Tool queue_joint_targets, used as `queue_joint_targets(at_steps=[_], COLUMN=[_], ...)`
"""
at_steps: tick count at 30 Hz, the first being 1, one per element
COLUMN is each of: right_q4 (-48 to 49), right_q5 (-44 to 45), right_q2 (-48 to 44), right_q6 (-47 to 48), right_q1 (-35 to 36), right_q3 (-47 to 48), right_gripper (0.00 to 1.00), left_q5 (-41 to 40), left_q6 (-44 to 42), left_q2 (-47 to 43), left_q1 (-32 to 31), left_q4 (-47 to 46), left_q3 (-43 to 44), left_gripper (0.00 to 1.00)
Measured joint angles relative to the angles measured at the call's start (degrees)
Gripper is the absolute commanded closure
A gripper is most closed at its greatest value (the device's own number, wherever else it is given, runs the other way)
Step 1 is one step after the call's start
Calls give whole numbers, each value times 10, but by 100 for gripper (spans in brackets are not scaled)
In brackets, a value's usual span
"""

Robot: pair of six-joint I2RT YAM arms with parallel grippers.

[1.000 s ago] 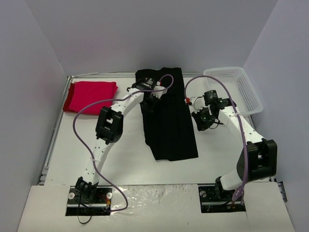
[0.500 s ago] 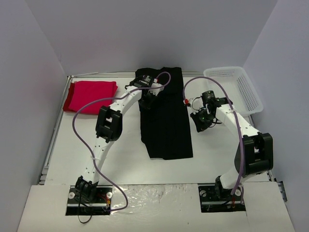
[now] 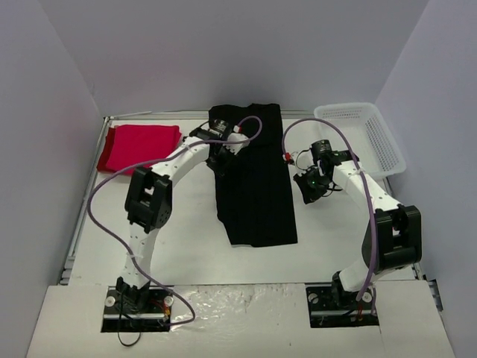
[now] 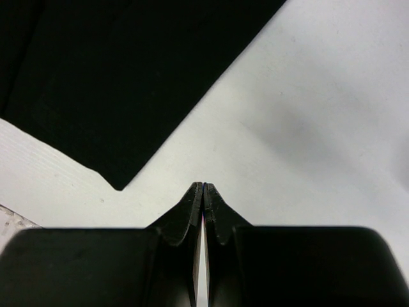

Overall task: Fold and stack the t-shirts
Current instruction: Grab the bottom of the folded rectangular tshirt with both arms

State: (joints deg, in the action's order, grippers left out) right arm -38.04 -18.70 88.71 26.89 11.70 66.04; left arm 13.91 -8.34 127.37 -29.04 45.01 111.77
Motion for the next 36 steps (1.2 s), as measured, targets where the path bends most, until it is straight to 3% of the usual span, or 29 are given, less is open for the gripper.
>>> queue_joint_targets(at_steps=[3, 4, 7, 10, 14, 21, 27, 36], right_q4=[-3, -4, -6, -7, -8, -7, -7, -7], right_q5=[5, 6, 6, 2, 2, 15, 32, 39], right_q2=[-6, -10, -31, -50, -52, -36, -27, -16], right_q6=[-2, -3, -4, -3, -4, -8, -12, -14], right_q1=[0, 0, 0, 0, 0, -14, -53, -72], right_q3=[1, 1, 1, 2, 2, 2, 1, 1], right_gripper=[90, 86, 73, 71, 71, 72, 71, 72], left_q5=[-22, -33, -66, -56, -25, -8, -4, -30], left_q6=[-24, -37, -87, -138, -180, -191, -191, -185], left_q2=[-136, -187, -339, -455, -519, -483, -439, -393], left_q1=[-25, -39, -98, -152, -168, -231, -281, -288], left_q4=[-25, -38, -78, -91, -76, -83, -148, -273], left_q3=[-107, -142, -239, -316, -398, -532, -563, -599], left_gripper=[50, 34, 19, 22, 27, 27, 32, 32])
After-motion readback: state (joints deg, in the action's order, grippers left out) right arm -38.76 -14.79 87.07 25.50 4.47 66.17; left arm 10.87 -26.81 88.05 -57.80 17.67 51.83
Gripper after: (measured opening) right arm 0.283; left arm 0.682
